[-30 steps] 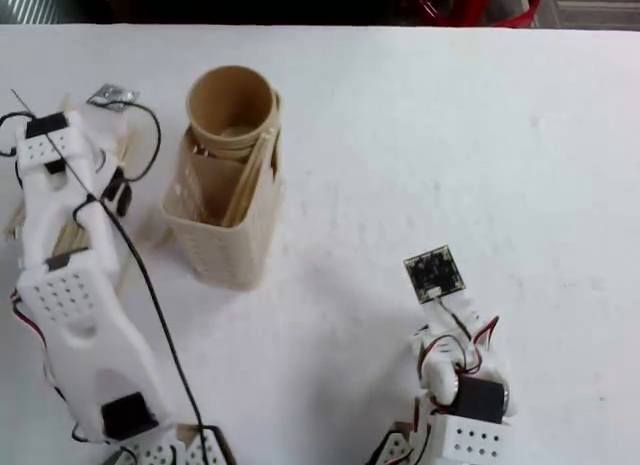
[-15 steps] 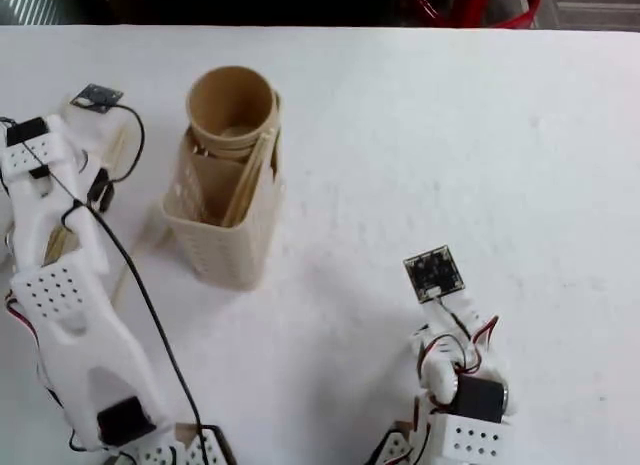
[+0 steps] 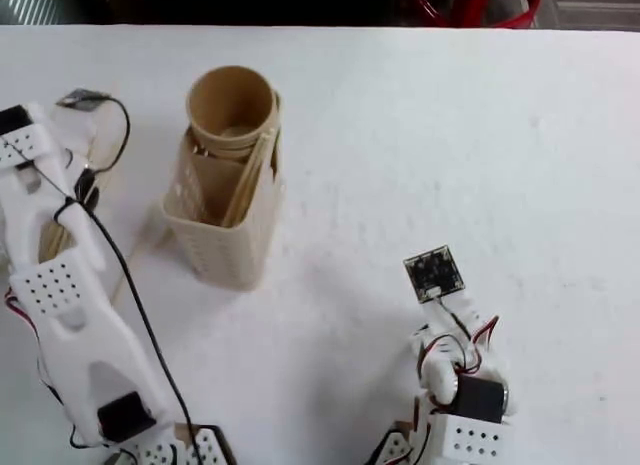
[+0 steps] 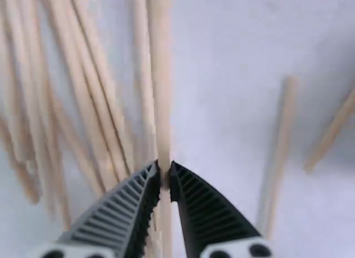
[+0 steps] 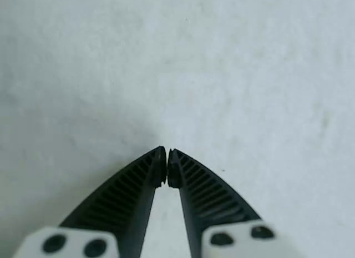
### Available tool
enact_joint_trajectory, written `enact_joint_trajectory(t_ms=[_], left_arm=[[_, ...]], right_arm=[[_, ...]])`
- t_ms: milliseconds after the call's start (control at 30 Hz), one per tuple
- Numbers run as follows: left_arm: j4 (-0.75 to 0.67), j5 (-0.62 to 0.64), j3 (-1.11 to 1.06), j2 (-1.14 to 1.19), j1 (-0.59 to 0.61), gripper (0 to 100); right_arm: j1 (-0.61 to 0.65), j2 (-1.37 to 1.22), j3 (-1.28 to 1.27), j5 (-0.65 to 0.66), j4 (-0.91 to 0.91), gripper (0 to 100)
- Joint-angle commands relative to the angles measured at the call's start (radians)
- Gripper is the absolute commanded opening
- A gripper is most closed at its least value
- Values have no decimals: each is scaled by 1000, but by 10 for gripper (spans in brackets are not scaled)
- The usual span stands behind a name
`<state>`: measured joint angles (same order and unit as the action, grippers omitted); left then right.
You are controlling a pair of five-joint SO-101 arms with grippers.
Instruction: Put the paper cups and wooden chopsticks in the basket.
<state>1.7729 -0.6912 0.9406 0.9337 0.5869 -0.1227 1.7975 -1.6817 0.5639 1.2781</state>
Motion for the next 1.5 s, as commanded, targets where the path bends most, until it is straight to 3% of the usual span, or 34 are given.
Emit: enact_joint_trajectory(t_ms=[0,200,400,667,900,1233,1467], left_arm=[[14,18,-11,-174,21,22],[12,28,-110,-355,21,22],[12,183,-109,-604,-27,22],[-17,434,-167,-1041,-308,22],[-319,608,-465,-1362,-610,22],[-982,578,-1364,-1859,-707,22],[-1028,575,-1519,-1885,-716,22]], right_arm=[[-1,7,-9,2,1,19],[-1,7,-9,2,1,19],[-1,7,-9,2,-1,19],[-1,7,-9,2,1,19],[-2,7,-9,2,2,19],[-2,7,-9,2,2,19],[-2,7,-9,2,2,19]])
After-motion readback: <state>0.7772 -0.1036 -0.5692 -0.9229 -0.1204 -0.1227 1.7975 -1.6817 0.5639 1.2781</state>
